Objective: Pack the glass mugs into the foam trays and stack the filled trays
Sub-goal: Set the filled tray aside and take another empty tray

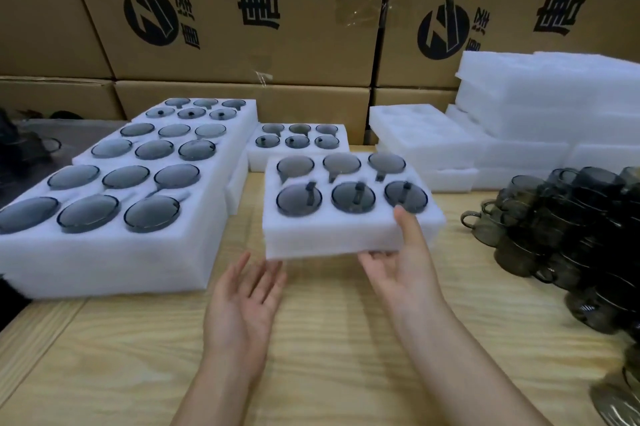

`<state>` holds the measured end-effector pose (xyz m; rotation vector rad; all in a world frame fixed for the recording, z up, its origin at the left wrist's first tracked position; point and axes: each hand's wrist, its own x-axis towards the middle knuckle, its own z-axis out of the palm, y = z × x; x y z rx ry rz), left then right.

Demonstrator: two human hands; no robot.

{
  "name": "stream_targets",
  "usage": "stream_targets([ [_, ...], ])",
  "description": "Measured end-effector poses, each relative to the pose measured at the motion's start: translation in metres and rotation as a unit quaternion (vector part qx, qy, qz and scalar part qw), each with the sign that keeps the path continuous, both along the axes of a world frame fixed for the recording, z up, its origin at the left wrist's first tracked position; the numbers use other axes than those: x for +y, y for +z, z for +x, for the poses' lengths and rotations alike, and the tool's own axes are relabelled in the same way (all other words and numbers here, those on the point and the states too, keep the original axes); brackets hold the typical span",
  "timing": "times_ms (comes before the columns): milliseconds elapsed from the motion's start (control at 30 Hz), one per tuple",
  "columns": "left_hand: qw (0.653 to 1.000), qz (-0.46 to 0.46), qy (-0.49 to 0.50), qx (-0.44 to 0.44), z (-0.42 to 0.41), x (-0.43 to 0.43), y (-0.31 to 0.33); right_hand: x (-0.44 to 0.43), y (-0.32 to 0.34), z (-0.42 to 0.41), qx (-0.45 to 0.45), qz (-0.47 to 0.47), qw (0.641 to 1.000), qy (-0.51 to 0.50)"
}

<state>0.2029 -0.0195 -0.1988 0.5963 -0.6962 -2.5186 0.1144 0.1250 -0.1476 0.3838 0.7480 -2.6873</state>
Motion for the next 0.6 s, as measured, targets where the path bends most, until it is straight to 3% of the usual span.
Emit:
stream_targets([
  [100, 0.995, -0.099, 0.007, -0.033, -0.007, 0.006, -0.006, -0.041, 0.015, -0.057, 0.007, -0.031, 0.999, -0.029],
  [167, 0.962, -0.264, 0.043, -0.059, -0.01, 0.016, -0.013, -0.07, 0.027, -0.094, 0.027, -0.037, 0.998, -0.04],
  [233, 0.855, -0.51, 0.053, -0.082, -0.009, 0.023, -0.024, -0.099, 0.037, -0.124, 0.042, -0.017, 0.998, -0.047],
  [300, 0.755, -0.65, 0.048, -0.076, -0.01, 0.025, -0.029, -0.124, 0.043, -0.149, 0.023, 0.023, 0.997, -0.066],
  [400, 0.697, -0.711, 0.06, -0.069, -0.015, 0.021, -0.027, -0.152, 0.043, -0.178, 0.021, 0.05, 0.996, -0.075],
  [500, 0.616, -0.785, 0.058, -0.038, -0.019, 0.021, -0.023, -0.171, 0.036, -0.195, 0.019, 0.074, 0.995, -0.064],
  [600, 0.589, -0.806, 0.057, -0.038, -0.02, 0.021, -0.019, -0.177, 0.025, -0.204, 0.024, 0.138, 0.989, -0.039],
])
